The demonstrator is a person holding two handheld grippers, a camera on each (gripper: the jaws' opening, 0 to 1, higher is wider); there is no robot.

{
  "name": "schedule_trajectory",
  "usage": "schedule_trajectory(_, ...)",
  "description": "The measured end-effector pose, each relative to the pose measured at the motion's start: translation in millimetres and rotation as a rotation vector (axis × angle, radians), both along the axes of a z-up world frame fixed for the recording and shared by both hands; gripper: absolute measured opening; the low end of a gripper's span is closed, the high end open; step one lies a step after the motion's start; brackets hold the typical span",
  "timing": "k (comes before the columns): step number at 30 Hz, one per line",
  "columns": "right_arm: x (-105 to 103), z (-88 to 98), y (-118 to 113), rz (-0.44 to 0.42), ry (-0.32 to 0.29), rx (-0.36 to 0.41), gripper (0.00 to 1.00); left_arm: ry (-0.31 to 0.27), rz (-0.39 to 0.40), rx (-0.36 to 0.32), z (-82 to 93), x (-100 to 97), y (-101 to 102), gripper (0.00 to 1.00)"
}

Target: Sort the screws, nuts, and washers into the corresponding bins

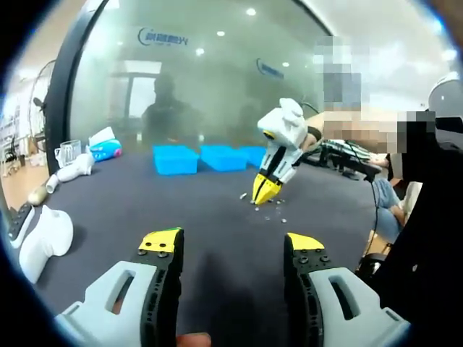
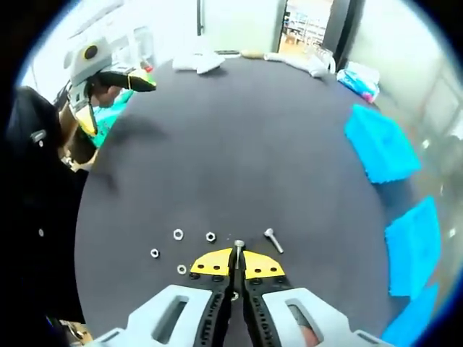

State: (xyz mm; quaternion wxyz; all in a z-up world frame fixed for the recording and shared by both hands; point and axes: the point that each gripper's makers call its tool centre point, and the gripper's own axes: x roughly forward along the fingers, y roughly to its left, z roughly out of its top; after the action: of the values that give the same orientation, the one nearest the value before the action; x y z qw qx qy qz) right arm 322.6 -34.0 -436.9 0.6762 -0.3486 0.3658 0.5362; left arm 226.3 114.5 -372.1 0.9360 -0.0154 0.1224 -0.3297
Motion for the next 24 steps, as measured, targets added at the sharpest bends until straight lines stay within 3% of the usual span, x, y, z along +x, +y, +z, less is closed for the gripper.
schedule_trajectory(7,-6,16.2,-12,-0.053,-0.017,0.103,0.01,-0.006,0.012,-0.005,2.6,2.8,3,0.54)
schedule_trajectory(14,-9,40.4,-33,-0.169,-0.056,0.258,0.01,-0.019,0.021,-0.011,9.8,4.8,1,0.54)
schedule_trajectory(24,-14,80.0,-97,-0.391,-0.216,0.508,0.01,-0.036,0.033,-0.027,18.4,7.8,0,0.54)
